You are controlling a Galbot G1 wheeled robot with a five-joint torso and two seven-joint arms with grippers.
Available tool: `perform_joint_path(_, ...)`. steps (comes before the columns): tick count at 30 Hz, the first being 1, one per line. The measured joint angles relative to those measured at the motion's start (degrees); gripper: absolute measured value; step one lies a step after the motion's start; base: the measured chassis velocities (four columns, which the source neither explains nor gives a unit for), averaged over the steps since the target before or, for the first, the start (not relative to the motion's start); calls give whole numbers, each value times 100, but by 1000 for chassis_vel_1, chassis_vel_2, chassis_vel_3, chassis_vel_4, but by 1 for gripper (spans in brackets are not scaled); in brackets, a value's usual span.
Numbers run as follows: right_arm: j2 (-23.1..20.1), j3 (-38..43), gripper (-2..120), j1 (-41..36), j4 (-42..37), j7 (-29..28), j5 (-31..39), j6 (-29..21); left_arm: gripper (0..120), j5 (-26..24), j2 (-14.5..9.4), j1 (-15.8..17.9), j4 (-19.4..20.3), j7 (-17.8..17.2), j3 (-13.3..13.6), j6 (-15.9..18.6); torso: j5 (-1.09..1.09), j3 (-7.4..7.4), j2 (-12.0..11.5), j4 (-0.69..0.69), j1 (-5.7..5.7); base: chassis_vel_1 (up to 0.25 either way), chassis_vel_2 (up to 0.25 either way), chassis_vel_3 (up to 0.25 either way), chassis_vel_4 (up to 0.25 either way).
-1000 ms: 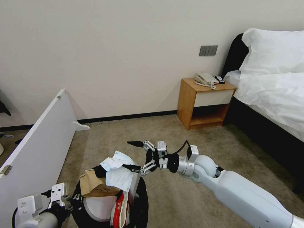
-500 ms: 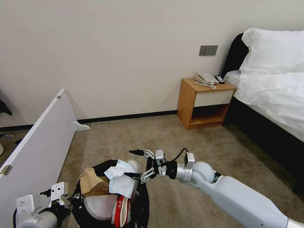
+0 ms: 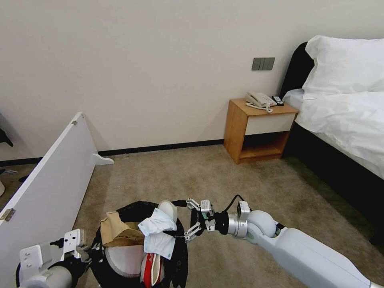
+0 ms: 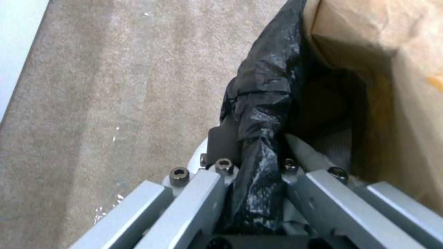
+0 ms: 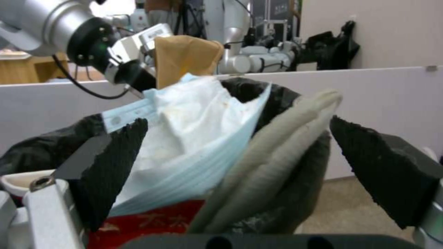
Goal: Pick up the trash bin, then pick up the garbage from the floor and place it into the trash bin.
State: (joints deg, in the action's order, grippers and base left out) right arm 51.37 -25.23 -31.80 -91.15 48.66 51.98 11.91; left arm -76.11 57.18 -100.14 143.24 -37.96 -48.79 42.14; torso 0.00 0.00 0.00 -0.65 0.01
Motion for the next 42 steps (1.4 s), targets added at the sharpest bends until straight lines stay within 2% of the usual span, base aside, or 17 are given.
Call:
perform_joint_path(4,63,63,100,5,27,-108,-329,127,1,-1,0,-20,0,0,0,0,0,0,0,0,0,0,0,0,0)
perform_joint_path(6,140,197,100,79,74,-231,-1168,268,1,2,2,-29,0,-1,5,0,0,0,0,2,0,0,0,0,0)
perform_joint_path(7,140,197,100,79,74,-231,-1168,268,1,2,2,-29,0,-1,5,0,0,0,0,2,0,0,0,0,0)
perform_joint_path(12,47,169,100,105,-213,-318,-484,-135,1,5,9,-20,0,-1,19,0,0,0,0,0,0,0,0,0,0)
perform_joint_path(14,-45,79,100,59,-427,-322,331,-463,1,7,16,-20,0,-1,25,0,0,0,0,0,0,0,0,0,0)
perform_joint_path(18,-83,40,100,15,-542,-247,760,-612,1,8,17,-20,0,-1,25,0,0,-1,0,0,0,0,0,0,0)
perform_joint_path(37,-181,5,100,37,-627,35,867,-628,1,6,6,-33,0,0,15,0,0,0,0,0,0,0,0,0,0)
perform_joint_path(40,-157,6,100,56,-567,5,682,-616,1,4,9,-38,0,0,14,0,0,0,0,0,0,0,0,0,0)
perform_joint_path(42,-118,47,100,75,-489,-193,310,-581,1,4,15,-49,0,0,13,0,0,0,0,0,0,0,0,0,0)
